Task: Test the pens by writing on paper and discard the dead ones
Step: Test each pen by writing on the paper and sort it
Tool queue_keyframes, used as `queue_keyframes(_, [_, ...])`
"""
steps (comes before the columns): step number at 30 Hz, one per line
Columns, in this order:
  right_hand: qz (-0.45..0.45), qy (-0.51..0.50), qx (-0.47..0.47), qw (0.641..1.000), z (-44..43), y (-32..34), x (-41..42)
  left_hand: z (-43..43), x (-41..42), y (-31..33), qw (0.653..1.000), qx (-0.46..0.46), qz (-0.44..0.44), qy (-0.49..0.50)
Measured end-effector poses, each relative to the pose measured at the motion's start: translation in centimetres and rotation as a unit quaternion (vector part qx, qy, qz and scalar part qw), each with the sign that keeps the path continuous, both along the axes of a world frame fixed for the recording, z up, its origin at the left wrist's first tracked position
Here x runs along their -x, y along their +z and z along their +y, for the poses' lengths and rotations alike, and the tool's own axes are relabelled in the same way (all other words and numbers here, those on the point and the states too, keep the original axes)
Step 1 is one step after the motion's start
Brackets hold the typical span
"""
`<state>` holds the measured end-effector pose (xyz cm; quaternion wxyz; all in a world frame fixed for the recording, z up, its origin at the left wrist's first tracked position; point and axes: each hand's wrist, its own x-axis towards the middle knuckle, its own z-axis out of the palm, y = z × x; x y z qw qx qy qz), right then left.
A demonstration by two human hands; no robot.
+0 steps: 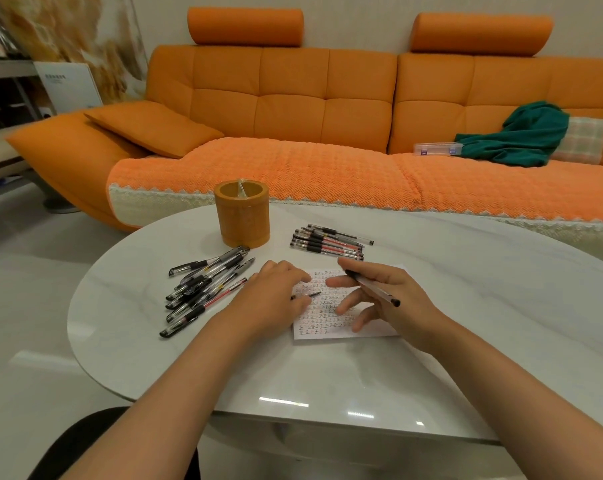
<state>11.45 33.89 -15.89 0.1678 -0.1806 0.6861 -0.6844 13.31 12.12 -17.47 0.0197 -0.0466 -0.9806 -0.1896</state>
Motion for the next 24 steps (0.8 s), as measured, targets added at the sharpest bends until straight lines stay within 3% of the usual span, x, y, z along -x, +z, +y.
queue_keyframes(4, [-0.065,-0.003,0.027,0.998,0.1,0.8,0.3,-0.3,-0.1,0.3,0.999,0.037,0.009,0.015])
queue_keyframes(7, [0.003,-0.018,-0.023,1.0,0.2,0.8,0.5,-0.2,-0.1,0.5,0.999,0.035,0.029,0.014])
queue_keyframes(9, [0.064,-0.051,-0.106,0.991,0.2,0.8,0.7,-0.1,-0.2,0.7,0.999,0.021,0.042,0.018])
queue_keyframes(10, [0.114,-0.065,-0.177,0.975,0.3,0.7,0.8,0.0,-0.2,0.7,0.999,0.012,0.042,0.019])
queue_keyframes(12, [0.241,-0.066,-0.35,0.903,0.4,0.3,1.0,0.2,-0.3,0.8,0.999,-0.017,0.033,0.02])
queue_keyframes(14, [0.307,-0.057,-0.447,0.838,0.4,0.1,0.8,0.3,-0.2,0.8,0.999,-0.041,0.026,0.018])
queue_keyframes(18, [0.336,-0.054,-0.488,0.804,0.2,0.2,0.5,0.5,-0.2,0.8,0.998,-0.054,0.03,0.002])
queue_keyframes(24, [0.325,-0.032,-0.467,0.821,0.1,0.1,0.4,0.9,-0.6,1.0,0.996,-0.085,0.013,-0.017])
